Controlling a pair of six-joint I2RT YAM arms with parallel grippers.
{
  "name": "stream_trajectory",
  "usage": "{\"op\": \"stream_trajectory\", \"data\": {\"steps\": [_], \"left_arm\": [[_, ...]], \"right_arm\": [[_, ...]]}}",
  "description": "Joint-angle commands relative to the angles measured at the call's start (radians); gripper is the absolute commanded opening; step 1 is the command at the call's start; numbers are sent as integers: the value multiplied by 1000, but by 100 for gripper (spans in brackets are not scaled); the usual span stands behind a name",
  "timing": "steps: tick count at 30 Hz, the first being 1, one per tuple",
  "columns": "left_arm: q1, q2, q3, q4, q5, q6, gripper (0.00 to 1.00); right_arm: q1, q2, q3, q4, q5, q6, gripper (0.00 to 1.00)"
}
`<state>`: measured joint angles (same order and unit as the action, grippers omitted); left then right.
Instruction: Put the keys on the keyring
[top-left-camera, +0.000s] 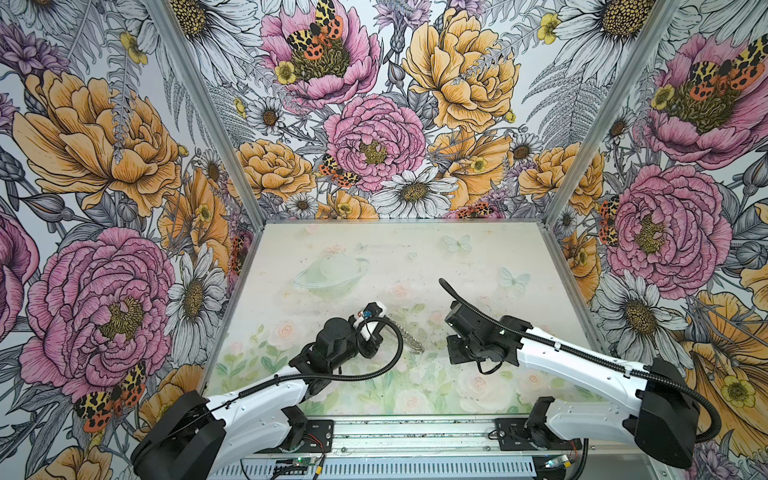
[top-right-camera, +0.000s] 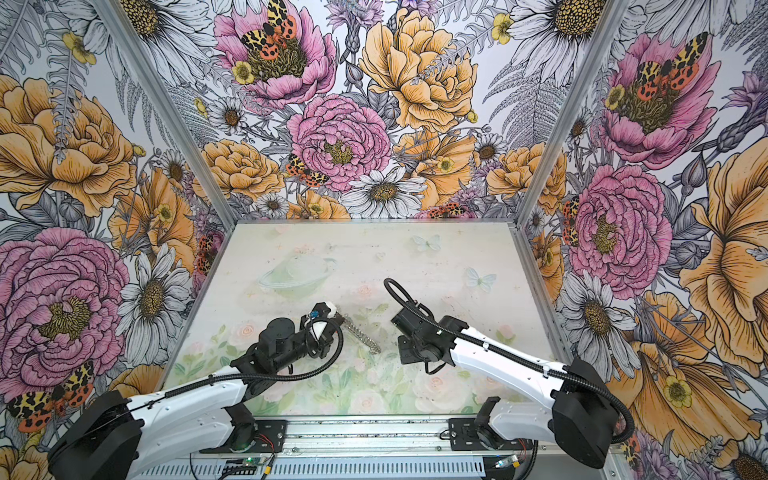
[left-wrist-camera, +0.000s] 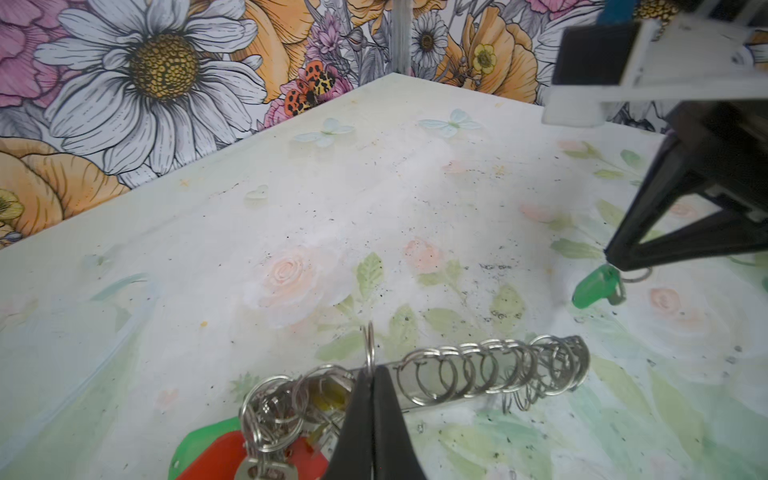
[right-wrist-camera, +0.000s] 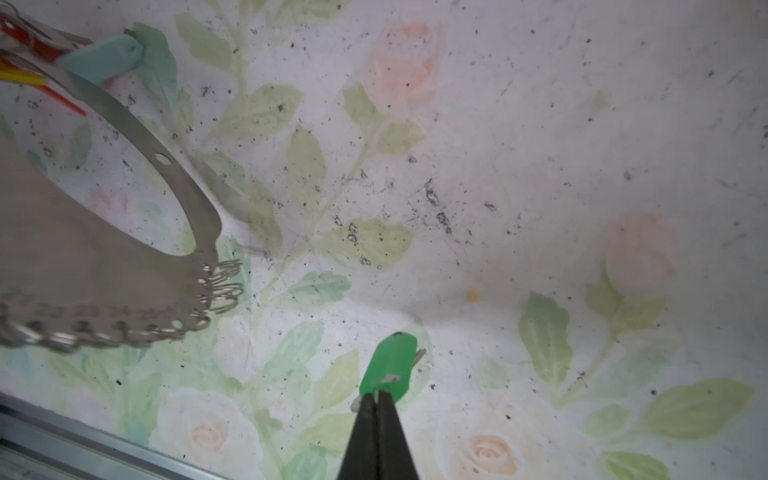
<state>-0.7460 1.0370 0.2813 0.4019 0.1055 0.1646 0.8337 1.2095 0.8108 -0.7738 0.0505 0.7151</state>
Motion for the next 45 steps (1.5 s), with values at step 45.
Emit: {"op": "stream_trajectory", "data": {"steps": [45], "left_arm": [[-231, 283, -48, 473, 108, 210, 0]], "right_arm": [[7, -126, -137, 517, -288, -22, 0]]}}
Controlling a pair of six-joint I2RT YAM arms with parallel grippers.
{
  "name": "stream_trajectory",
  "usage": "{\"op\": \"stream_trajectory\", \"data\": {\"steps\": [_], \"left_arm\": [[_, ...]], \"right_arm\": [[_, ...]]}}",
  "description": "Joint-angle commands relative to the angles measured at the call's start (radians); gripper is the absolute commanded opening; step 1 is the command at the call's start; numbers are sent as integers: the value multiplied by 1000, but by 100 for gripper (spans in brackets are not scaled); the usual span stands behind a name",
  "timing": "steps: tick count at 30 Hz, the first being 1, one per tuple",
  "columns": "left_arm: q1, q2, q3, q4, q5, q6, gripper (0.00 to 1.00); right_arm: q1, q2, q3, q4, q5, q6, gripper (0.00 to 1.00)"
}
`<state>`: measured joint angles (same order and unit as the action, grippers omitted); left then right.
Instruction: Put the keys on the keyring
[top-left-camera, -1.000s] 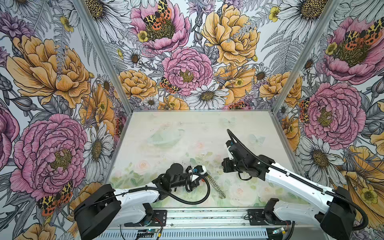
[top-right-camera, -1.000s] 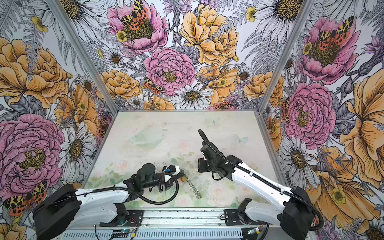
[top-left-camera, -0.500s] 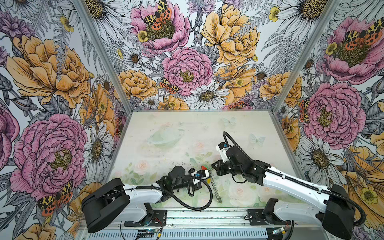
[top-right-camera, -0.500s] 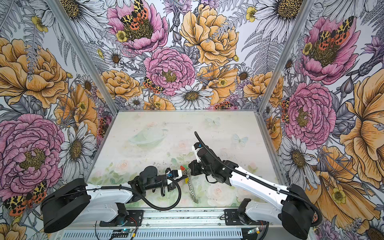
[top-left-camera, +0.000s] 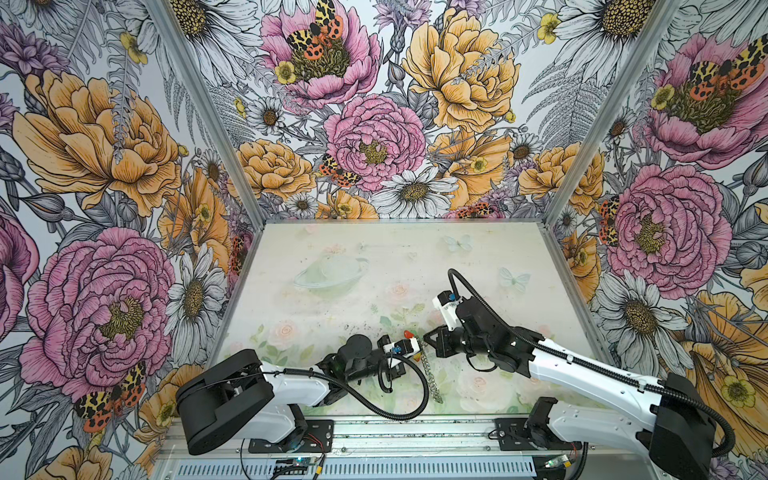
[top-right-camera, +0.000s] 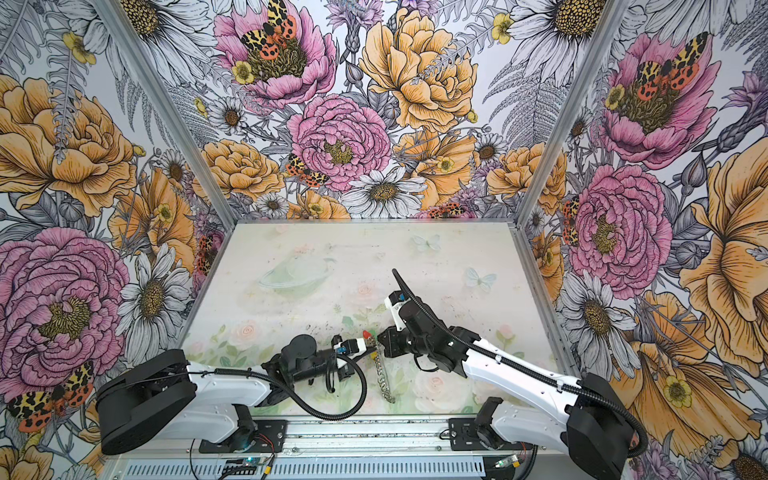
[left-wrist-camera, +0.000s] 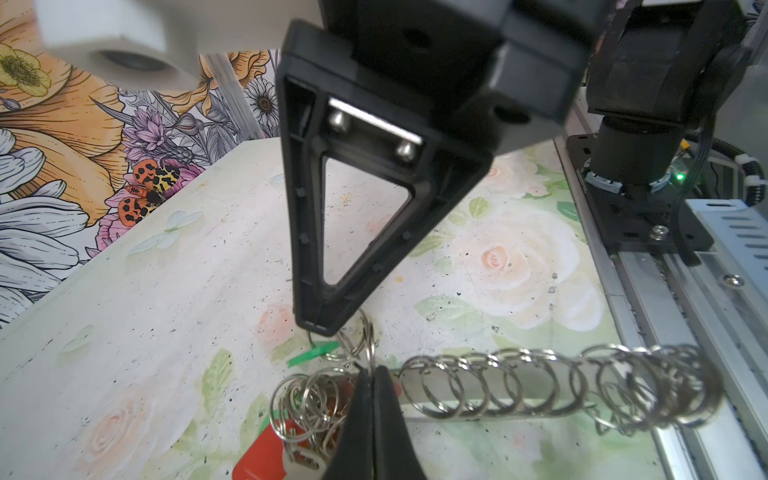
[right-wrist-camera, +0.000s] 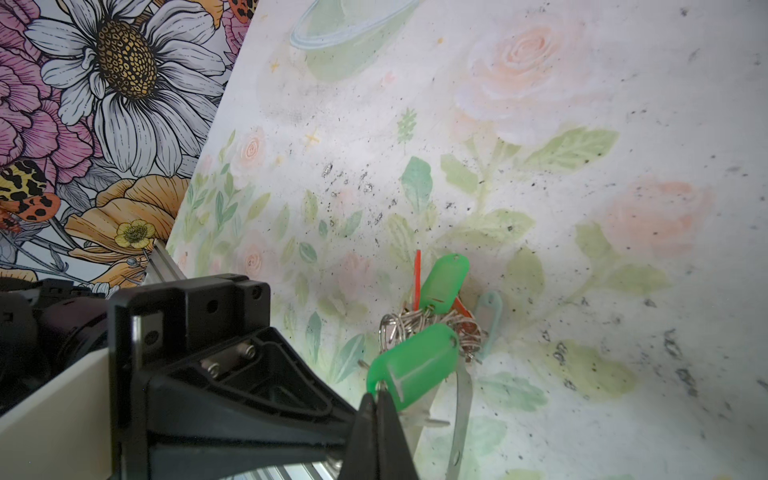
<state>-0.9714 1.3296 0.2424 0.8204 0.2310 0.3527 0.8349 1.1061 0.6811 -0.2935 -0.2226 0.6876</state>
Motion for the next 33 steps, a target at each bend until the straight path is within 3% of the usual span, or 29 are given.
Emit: {"op": "stream_trajectory", "data": {"steps": [1, 33], "left_arm": [[-6, -13, -9, 50, -16, 24, 0], [-12, -2, 15, -4, -20, 36, 0]], "right_arm": [[6, -22, -5, 36, -18, 5, 0], [53, 32, 81, 35, -63, 8, 0]]}}
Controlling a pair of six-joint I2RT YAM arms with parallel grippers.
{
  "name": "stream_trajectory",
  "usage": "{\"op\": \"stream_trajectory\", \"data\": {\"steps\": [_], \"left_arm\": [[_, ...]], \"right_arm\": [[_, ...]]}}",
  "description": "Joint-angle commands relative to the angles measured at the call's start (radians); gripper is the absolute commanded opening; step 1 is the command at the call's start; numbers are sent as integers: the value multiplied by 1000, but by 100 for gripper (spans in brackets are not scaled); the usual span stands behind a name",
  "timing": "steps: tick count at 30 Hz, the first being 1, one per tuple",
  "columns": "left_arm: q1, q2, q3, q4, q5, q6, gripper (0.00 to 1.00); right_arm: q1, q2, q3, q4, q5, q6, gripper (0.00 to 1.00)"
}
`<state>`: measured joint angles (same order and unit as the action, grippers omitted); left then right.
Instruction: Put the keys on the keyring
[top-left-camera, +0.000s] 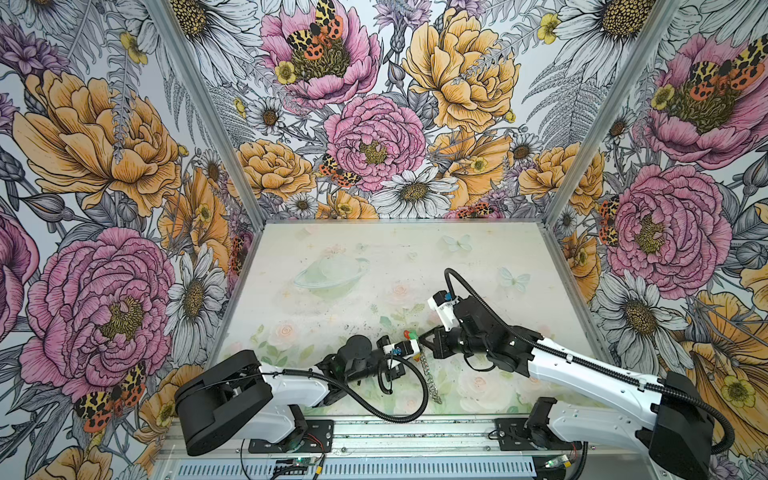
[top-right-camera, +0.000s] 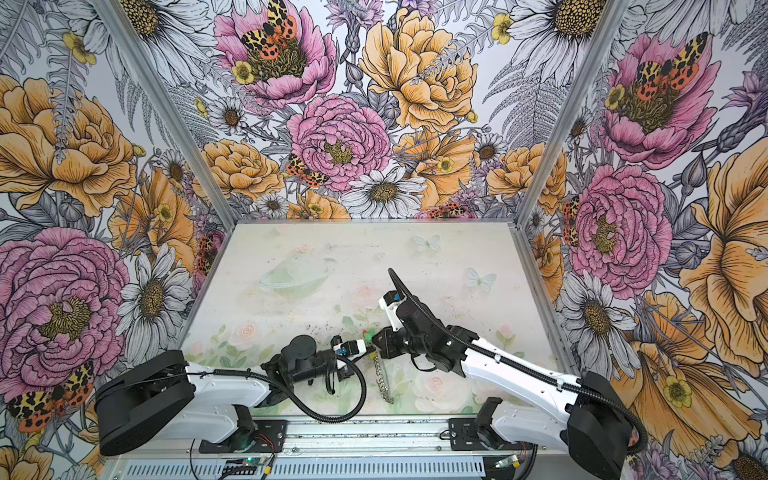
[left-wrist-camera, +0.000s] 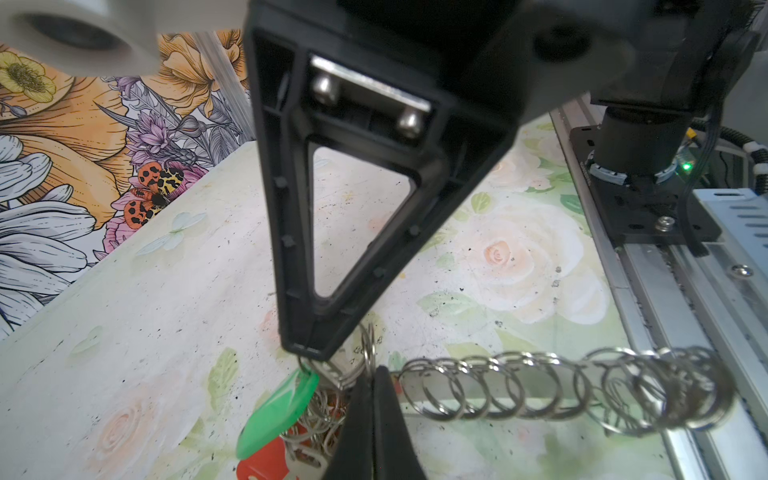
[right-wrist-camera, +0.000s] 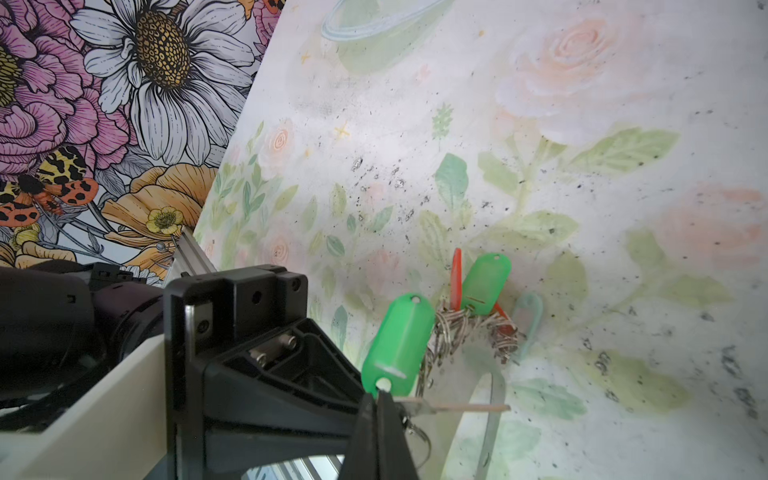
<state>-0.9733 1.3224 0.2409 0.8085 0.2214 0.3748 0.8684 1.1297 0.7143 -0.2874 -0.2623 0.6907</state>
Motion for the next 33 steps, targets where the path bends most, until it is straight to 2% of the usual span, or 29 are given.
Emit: {"op": "stream_trajectory", "data": {"steps": [1, 14, 25, 33], "left_arm": [[-10, 6, 18, 9, -15, 12, 0], [-11, 67, 47, 126, -101, -95, 0], [-18, 134, 81, 226, -126, -140, 0], [-24, 130, 74, 245, -134, -134, 0]], "right_arm": [[24, 12, 50, 28, -20, 3, 0], [74, 74, 86, 31, 88, 8, 0], [77, 88, 103, 38, 80, 14, 0], [75, 97, 94, 48, 63, 23, 6]]}}
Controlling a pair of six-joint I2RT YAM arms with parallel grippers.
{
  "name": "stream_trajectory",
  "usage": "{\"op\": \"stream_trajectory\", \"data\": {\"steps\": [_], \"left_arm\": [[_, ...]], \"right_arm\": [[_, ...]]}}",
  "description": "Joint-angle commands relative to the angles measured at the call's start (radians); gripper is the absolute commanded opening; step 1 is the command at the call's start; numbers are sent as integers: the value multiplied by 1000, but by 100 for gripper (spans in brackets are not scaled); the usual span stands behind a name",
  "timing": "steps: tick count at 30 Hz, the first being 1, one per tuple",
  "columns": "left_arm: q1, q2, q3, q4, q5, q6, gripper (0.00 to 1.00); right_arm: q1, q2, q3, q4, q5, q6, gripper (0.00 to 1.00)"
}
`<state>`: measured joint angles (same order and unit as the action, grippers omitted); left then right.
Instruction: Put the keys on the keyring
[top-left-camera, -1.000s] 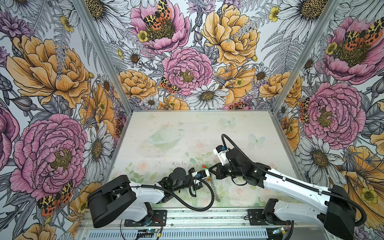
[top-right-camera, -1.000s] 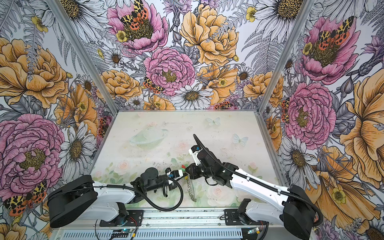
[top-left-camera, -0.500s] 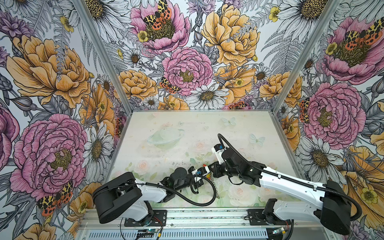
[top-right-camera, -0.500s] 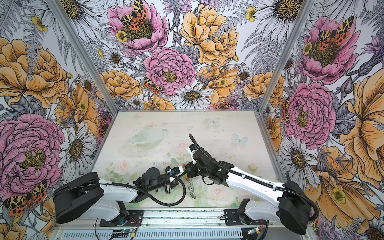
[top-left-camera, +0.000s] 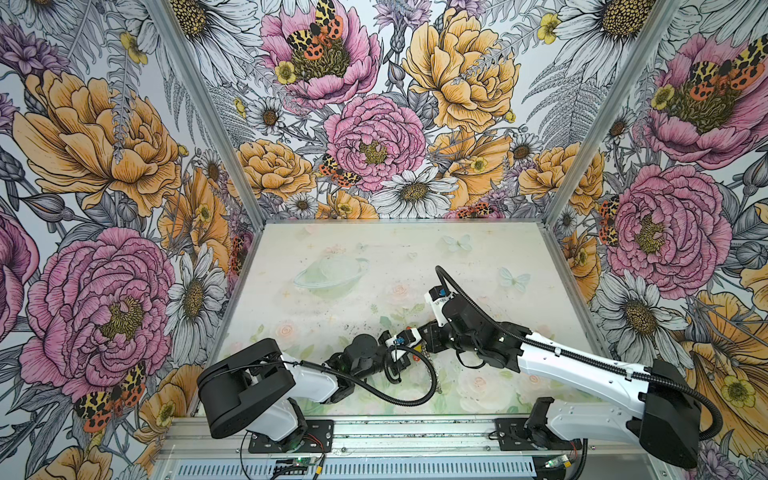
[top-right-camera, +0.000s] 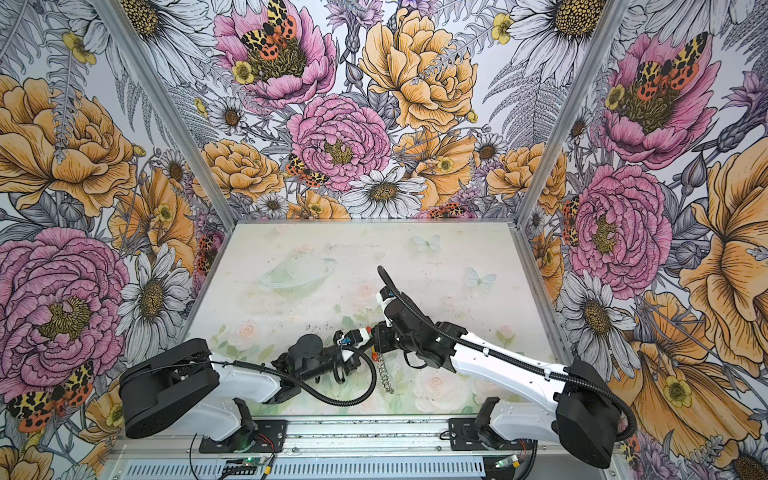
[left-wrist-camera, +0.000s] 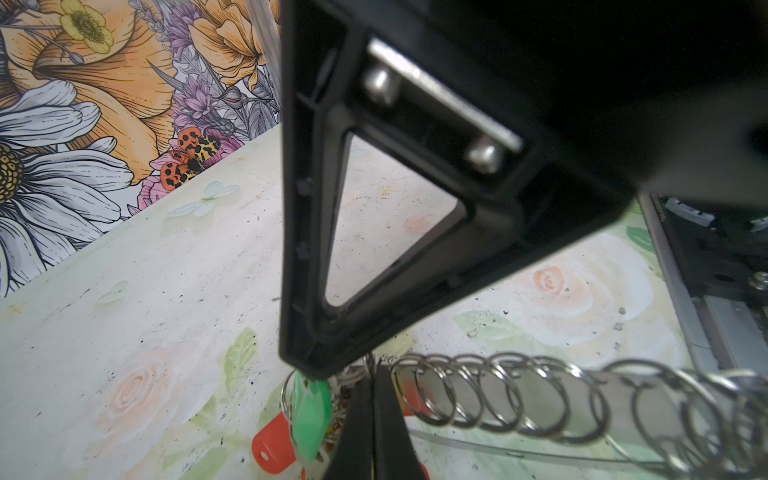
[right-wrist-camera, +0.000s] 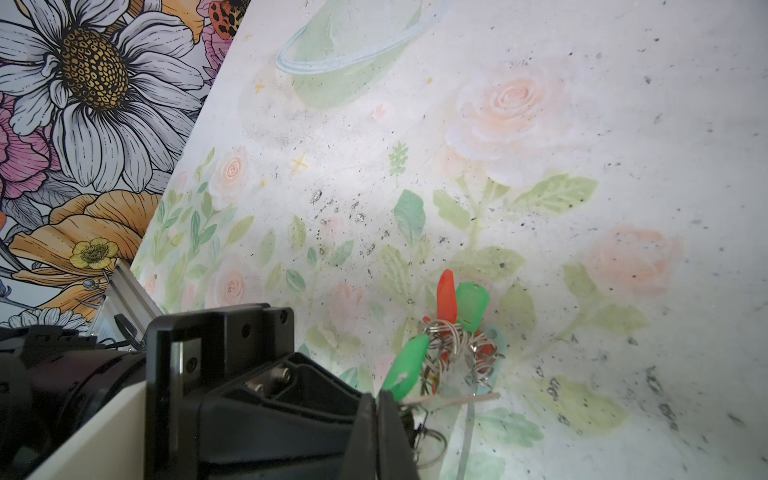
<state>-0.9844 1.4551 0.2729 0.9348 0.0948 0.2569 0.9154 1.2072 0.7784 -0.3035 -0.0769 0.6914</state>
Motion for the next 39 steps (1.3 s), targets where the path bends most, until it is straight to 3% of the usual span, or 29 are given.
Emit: {"op": "stream_trajectory", "data": {"steps": [1, 21, 31, 39], "left_arm": [[-13, -2, 40, 120, -6, -16, 0], [-13, 22, 0, 225, -12, -34, 0], [-2, 52, -12, 263, 45, -48, 0], [35, 1, -37, 227, 120, -63, 0]], "right_arm": [[29, 21, 29, 64, -126, 23, 7], [0, -31, 25, 54, -132, 1, 19], [-41, -92, 42, 33, -166, -53, 28], [-117, -158, 36, -20, -176, -115, 29]]}}
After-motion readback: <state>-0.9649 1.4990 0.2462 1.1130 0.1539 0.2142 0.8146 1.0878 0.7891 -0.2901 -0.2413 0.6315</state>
